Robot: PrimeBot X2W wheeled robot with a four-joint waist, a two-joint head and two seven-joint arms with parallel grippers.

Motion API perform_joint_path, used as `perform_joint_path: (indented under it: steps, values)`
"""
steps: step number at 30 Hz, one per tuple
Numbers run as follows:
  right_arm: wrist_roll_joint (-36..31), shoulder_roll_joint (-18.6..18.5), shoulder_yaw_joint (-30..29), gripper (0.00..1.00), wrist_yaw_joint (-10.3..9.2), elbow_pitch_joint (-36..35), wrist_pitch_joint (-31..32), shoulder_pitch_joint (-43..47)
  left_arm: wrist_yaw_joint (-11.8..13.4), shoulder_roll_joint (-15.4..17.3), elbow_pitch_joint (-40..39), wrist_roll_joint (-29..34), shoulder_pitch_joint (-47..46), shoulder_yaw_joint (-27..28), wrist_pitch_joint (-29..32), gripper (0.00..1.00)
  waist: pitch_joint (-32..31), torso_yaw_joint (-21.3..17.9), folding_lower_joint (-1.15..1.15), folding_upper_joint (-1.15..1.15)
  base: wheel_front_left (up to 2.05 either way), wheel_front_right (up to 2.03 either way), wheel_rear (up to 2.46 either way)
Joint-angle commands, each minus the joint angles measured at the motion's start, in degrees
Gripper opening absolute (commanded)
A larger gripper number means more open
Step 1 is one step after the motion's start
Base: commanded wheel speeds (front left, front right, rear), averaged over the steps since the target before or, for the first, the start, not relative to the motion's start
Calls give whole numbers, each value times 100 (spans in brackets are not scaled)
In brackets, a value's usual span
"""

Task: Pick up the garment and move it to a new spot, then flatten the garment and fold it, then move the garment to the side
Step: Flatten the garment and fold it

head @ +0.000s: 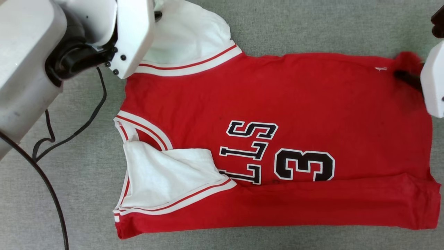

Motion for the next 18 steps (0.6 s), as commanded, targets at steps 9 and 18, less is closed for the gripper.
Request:
perform_joint_path:
  steps: [9, 18]
  values:
    - [225, -121, 272, 0, -2, 12, -1244, 488, -3, 360, -55, -327, 760, 0, -880, 0, -938, -78, 0, 0, 0, 0, 0]
    - [305, -454, 441, 0, -2, -269, -2121, 1273, 166, 765, -604, -523, 1798, -158, -1356, 0, -1661, -36, 0, 0, 0, 0, 0]
